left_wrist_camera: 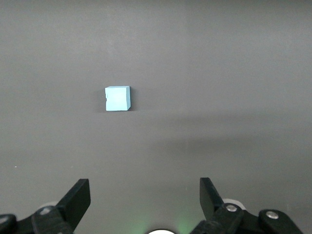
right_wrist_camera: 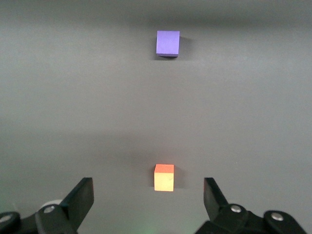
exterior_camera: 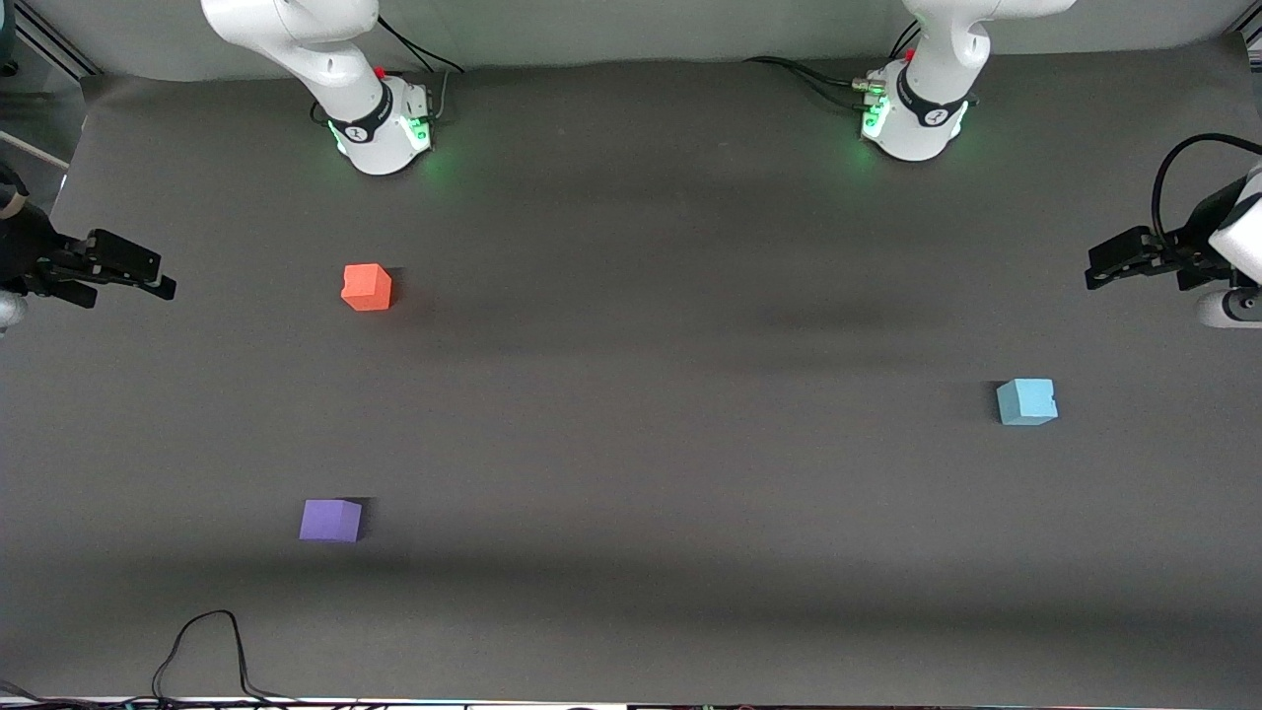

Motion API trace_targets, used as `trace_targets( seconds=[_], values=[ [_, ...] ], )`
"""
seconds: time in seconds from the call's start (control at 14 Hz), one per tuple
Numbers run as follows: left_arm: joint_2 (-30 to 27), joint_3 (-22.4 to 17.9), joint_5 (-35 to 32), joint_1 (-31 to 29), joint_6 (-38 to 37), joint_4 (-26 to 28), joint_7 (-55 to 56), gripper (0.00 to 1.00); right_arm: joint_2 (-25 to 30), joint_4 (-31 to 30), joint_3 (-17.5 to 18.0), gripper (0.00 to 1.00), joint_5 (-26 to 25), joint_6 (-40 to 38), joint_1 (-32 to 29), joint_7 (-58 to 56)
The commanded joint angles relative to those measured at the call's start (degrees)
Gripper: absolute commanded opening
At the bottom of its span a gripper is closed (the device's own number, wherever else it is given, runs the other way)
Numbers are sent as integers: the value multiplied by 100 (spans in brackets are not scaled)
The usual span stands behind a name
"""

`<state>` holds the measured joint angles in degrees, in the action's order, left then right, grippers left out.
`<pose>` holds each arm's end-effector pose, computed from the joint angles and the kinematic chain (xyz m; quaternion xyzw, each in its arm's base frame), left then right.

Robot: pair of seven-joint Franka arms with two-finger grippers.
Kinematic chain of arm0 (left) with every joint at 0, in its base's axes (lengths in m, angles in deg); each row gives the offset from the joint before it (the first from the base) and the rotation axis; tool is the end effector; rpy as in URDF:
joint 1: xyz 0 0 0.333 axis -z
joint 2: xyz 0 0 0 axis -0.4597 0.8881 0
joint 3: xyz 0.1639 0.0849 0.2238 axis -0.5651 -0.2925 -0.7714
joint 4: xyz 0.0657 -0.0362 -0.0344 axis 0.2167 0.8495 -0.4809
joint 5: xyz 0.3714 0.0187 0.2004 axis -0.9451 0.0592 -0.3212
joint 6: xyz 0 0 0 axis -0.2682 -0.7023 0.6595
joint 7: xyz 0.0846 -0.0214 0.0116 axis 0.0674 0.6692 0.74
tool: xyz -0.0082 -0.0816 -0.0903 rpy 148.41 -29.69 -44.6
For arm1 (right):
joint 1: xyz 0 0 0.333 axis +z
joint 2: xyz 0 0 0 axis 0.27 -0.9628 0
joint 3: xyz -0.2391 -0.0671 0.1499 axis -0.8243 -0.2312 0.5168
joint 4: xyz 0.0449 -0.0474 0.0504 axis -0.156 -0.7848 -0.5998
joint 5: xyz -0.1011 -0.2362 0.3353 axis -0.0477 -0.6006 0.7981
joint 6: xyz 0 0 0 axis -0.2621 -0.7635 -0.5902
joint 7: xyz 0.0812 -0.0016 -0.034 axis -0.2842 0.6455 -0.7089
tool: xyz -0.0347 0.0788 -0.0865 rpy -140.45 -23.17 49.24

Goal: Place blue block between orange and purple blocks

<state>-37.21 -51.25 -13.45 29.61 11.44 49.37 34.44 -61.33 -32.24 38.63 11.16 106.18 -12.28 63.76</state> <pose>0.5866 -0.0015 0.5590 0.9987 -0.0152 -0.0483 0.0014 0.5898 -0.0133 0.5878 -0.9989 -0.0097 0.0175 0.0417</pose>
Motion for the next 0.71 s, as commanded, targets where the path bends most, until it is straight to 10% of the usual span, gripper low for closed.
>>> trace_targets(
  seconds=[0.0, 0.64],
  values=[
    [-12, -57, 63, 66, -48, -12, 17, 100, -71, 167, -83, 100, -62, -9, 92, 27],
    [-389, -251, -166, -601, 153, 568, -1317, 100, -132, 246, -83, 100, -44, 167, 118, 124]
  ],
)
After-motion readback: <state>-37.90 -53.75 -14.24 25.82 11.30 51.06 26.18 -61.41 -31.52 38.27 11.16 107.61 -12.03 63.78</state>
